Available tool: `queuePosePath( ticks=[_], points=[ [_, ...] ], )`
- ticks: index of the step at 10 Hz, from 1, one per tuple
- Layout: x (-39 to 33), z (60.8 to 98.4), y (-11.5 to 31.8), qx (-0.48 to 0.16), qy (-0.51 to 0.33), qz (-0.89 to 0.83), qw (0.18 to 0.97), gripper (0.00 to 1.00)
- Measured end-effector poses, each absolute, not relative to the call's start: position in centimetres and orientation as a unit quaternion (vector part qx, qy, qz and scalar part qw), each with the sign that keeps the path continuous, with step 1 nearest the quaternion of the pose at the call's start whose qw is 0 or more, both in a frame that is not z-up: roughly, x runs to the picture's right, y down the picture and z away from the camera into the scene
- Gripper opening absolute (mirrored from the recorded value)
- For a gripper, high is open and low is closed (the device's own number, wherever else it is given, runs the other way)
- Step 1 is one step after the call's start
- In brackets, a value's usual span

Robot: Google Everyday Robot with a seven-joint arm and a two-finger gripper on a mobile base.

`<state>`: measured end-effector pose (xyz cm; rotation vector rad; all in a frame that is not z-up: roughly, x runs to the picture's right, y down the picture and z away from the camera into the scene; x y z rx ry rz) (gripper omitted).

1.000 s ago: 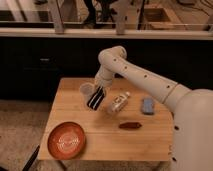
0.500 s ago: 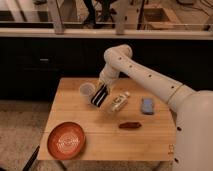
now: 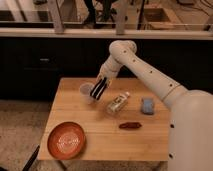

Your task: Place the eraser in the ceramic cup

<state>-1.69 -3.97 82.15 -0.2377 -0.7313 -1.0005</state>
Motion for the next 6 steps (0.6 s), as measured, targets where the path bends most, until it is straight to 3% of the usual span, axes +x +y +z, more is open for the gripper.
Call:
queuePosePath(
  ticks=[6],
  points=[
    [-7.2, 82.5, -7.0, -0.022, -0.369, -0.549, 0.750, 0.00]
  ],
)
